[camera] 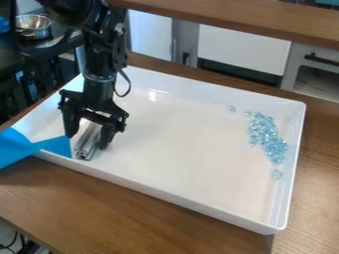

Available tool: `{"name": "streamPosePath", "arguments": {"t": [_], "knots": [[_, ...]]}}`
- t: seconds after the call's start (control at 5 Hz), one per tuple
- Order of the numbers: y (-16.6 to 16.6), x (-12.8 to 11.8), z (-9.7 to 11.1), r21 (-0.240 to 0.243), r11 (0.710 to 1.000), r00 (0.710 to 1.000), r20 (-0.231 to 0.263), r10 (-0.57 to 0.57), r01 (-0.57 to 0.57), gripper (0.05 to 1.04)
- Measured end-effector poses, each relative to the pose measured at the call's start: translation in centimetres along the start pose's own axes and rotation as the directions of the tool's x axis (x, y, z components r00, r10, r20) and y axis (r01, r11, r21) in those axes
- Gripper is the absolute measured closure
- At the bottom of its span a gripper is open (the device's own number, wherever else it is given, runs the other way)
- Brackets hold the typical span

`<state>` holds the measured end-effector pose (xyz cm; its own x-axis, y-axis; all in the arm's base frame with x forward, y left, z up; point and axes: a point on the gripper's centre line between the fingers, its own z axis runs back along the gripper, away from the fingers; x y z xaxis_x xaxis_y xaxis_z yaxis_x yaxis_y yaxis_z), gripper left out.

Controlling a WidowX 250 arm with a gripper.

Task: Sweep into pile

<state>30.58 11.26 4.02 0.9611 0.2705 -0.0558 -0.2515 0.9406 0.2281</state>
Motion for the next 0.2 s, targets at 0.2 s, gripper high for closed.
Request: {"name": "streamPosePath", "arguments": {"t": [0.2], "knots": [[1.33,-0.27,3.67,-0.068,0.998,0.997,0.079,0.009,-0.004,0.081]]}}
